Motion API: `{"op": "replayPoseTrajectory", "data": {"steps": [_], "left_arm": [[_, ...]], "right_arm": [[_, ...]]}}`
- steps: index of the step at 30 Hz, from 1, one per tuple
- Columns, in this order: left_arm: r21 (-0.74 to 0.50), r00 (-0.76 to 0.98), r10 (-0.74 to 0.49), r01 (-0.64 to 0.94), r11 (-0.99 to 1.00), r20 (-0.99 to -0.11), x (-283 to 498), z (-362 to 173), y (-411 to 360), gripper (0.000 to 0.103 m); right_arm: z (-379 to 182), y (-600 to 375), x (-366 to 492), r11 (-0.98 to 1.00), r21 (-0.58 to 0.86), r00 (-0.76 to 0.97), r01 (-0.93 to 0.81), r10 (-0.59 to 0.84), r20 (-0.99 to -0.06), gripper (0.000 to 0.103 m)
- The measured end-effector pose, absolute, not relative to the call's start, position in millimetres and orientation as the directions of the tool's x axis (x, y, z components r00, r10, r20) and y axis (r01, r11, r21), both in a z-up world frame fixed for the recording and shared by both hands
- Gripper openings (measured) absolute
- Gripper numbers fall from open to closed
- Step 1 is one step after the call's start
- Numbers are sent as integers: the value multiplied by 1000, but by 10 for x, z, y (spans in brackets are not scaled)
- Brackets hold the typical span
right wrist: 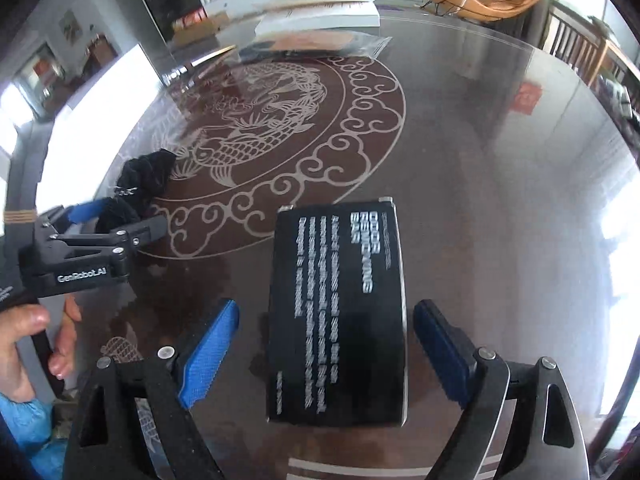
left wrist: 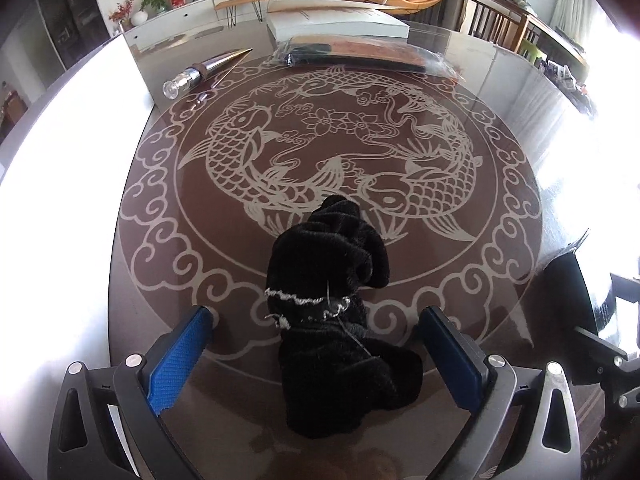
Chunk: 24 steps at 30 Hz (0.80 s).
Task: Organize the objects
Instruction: 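Carry the pouch and box over the bin and open both grippers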
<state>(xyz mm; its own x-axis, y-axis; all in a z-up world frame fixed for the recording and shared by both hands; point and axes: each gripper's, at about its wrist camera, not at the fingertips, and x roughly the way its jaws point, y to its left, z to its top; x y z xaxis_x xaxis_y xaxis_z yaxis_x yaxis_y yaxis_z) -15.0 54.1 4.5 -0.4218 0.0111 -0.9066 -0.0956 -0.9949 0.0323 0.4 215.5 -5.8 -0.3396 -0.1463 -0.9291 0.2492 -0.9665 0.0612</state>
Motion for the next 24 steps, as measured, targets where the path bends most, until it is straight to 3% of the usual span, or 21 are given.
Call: {"op": "replayPoseTrajectory", "data": {"steps": [1,2,3,9,15,19,24], "left_arm": [[22,-448,36,-122,-992,-893,-122,72,556,79],[1,-473,69,-146,-989,-878,-79,103,560,48],[21,-494,60,-156,-988,-867,-29,125,581,33],[-139,-527,219,-188,-972,-821,313,310,552,33],[-269,-591,379,-268,-925,-713,822,971,295,33],[-237,-674,339,-243,-941,-657,1076,1444,-153,33],[-158,-740,148,-57,-986,-656,1307,1658,-1061,33]], "right_arm": [[-57,2147,-6,-965,47,-334,257,-135,-933,69],[-54,2171,4,-966,50,-326,254,-134,-936,59],[-53,2213,16,-968,66,-325,241,-144,-935,59],[102,2439,280,-971,166,-356,172,-218,-909,59],[727,2234,514,-944,247,-444,221,-323,-836,59],[1163,1769,583,-895,309,-475,320,-434,-766,59],[1575,840,626,-773,403,-411,490,-613,-675,59]]}}
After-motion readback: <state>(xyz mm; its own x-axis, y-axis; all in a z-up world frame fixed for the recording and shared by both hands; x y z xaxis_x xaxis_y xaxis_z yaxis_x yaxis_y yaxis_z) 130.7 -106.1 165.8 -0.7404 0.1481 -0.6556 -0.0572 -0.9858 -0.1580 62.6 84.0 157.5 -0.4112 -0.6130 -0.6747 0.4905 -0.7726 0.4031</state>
